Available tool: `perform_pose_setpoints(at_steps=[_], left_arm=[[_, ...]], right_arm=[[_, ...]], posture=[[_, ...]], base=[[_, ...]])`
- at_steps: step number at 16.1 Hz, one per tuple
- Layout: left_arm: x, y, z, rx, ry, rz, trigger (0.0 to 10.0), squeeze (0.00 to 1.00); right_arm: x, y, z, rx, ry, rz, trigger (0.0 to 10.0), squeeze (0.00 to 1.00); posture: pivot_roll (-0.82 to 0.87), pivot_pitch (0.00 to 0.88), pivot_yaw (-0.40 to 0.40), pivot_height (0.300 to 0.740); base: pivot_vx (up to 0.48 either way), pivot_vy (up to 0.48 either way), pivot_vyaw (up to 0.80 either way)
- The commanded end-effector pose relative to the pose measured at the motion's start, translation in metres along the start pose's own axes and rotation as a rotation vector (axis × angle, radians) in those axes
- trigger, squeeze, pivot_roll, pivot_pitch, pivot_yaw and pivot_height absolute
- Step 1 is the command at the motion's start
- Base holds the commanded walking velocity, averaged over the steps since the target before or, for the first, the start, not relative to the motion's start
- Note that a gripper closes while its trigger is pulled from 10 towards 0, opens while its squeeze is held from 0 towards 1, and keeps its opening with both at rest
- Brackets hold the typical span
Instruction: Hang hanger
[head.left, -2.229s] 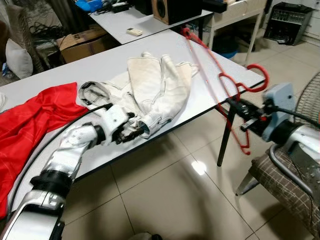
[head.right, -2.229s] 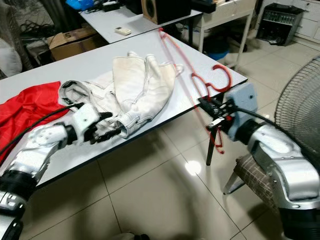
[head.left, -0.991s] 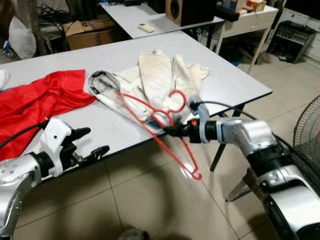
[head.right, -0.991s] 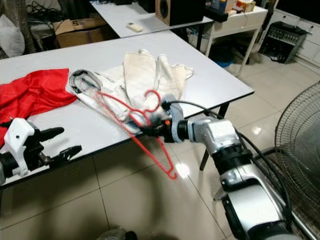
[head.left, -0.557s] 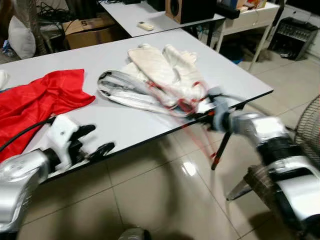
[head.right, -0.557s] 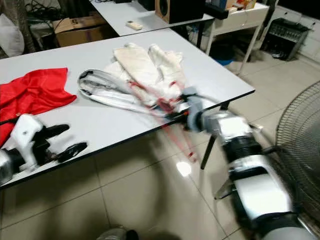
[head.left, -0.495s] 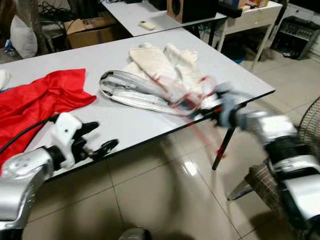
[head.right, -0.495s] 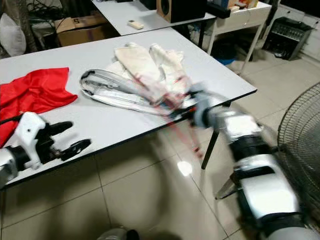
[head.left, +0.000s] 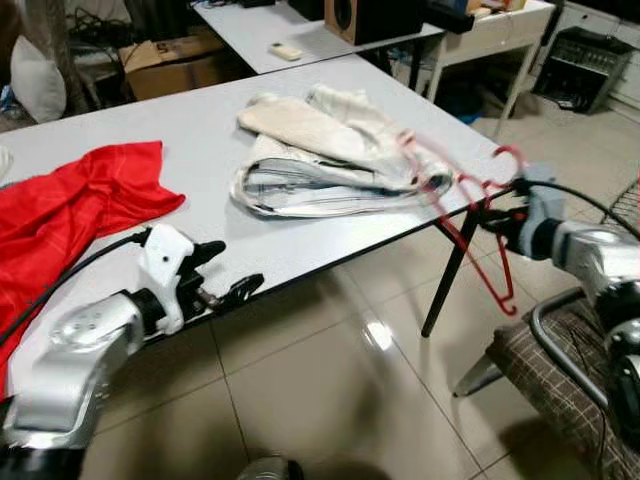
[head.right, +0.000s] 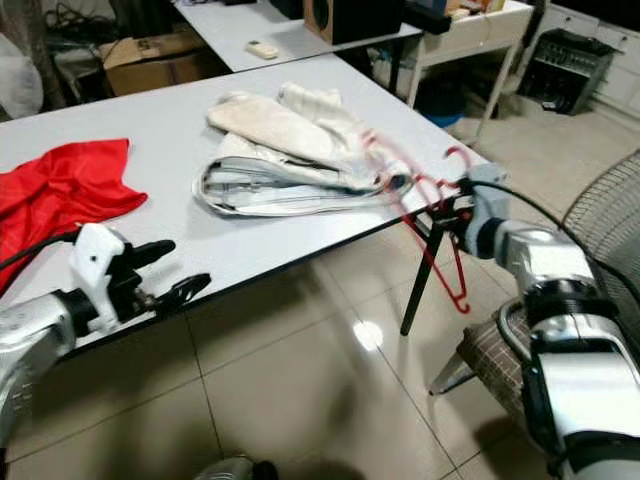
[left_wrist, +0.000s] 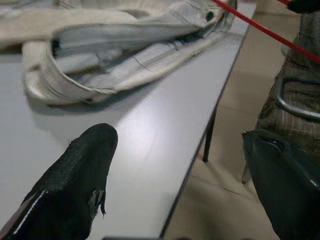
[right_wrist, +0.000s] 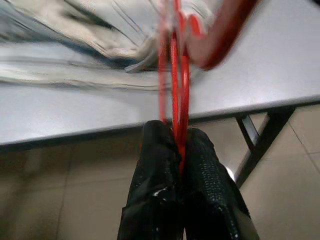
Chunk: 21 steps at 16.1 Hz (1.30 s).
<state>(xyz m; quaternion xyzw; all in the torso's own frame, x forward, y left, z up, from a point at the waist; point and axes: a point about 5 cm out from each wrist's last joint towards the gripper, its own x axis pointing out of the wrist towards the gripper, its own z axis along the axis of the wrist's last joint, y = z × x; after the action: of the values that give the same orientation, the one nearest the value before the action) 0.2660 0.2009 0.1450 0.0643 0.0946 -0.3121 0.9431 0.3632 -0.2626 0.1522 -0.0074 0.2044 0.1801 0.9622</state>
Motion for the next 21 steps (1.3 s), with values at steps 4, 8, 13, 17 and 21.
perform_pose_setpoints(at_steps=[4, 8, 13, 17, 21], left_arm=[[0.013, 0.003, 0.009, -0.041, -0.102, 0.164, 10.0, 0.00], [0.013, -0.005, 0.012, -0.072, -0.165, 0.317, 10.0, 0.00], [0.015, -0.030, -0.001, -0.069, -0.141, 0.385, 10.0, 0.00], [0.015, -0.034, -0.007, -0.062, -0.121, 0.403, 10.0, 0.00], [0.014, -0.029, -0.006, -0.053, -0.123, 0.424, 10.0, 0.00]], right_arm=[[-0.011, 0.051, 0.035, -0.111, -0.274, 0.290, 10.0, 0.00], [-0.030, 0.096, 0.025, -0.137, -0.377, 0.194, 10.0, 0.00], [-0.045, 0.148, -0.019, -0.116, -0.404, 0.061, 10.0, 0.00], [-0.048, 0.158, -0.029, -0.081, -0.393, 0.070, 10.0, 0.00], [-0.044, 0.154, -0.034, 0.010, -0.393, -0.021, 10.0, 0.00]], posture=[[-0.01, 0.000, 0.090, 0.740], [-0.04, 0.000, 0.108, 0.740], [-0.06, 0.000, 0.104, 0.740], [-0.06, 0.000, 0.096, 0.740], [-0.05, 0.000, 0.081, 0.740]], base=[[0.000, 0.000, 0.00], [0.000, 0.000, 0.00], [0.000, 0.117, 0.00], [0.000, 0.296, 0.80], [0.000, 0.297, 0.60]])
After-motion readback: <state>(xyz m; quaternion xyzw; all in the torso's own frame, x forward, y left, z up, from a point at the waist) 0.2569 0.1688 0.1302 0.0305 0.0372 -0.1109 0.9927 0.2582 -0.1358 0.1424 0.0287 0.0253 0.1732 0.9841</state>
